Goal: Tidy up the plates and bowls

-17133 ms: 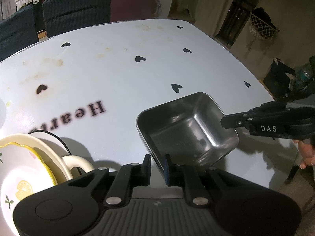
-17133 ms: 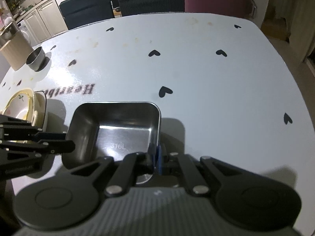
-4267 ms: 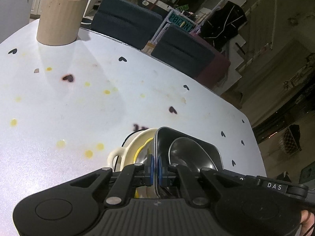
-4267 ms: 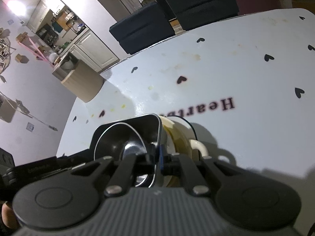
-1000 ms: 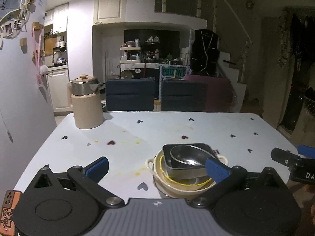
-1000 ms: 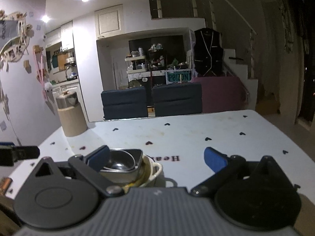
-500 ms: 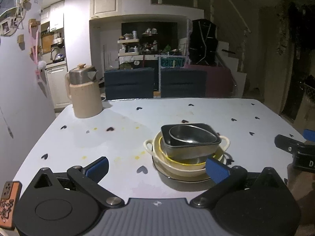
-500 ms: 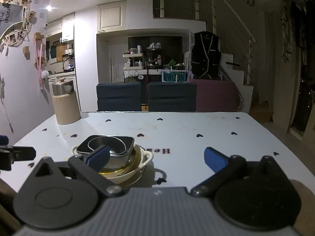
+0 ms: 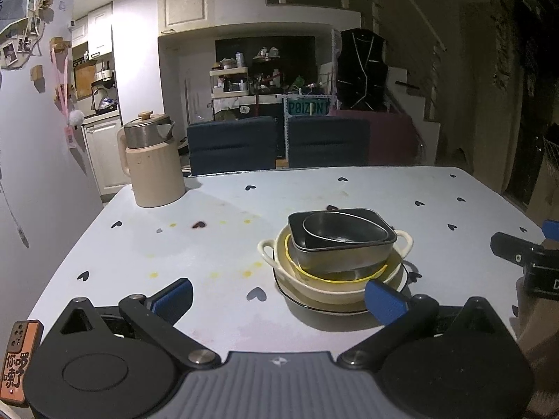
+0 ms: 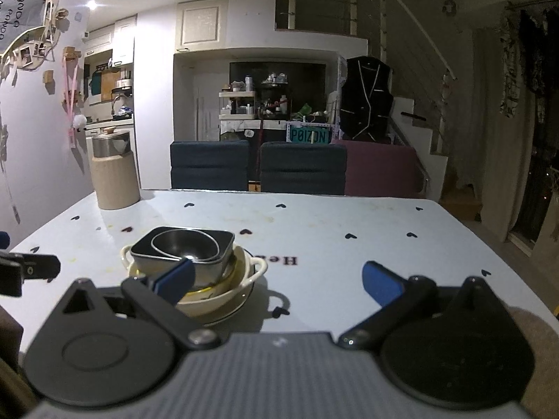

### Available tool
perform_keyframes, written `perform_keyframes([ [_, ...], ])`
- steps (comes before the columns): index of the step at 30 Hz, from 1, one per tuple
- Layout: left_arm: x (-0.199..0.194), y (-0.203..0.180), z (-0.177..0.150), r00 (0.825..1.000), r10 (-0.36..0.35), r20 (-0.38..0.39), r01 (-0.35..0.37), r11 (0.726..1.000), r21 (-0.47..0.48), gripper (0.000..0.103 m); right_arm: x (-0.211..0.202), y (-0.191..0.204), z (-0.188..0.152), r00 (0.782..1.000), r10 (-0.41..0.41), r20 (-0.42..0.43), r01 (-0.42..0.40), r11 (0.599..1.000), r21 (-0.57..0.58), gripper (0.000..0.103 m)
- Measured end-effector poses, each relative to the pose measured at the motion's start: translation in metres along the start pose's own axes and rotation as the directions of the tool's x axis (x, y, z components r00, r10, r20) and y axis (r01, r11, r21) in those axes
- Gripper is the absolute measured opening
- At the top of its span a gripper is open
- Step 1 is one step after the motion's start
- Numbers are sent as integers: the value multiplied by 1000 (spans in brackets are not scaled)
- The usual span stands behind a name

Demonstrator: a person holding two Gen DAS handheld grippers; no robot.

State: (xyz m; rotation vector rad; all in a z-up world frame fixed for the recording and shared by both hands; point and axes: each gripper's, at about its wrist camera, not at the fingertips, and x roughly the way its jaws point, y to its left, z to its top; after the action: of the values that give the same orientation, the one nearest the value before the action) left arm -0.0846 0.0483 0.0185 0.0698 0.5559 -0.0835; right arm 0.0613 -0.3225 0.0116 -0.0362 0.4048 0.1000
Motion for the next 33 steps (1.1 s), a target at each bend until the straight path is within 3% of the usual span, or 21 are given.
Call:
perform_keyframes([
  [33, -1, -2, 0, 1000, 1, 1, -1, 1000, 4, 103, 2, 3, -4, 1000, 8, -10, -8, 1000, 7, 103],
])
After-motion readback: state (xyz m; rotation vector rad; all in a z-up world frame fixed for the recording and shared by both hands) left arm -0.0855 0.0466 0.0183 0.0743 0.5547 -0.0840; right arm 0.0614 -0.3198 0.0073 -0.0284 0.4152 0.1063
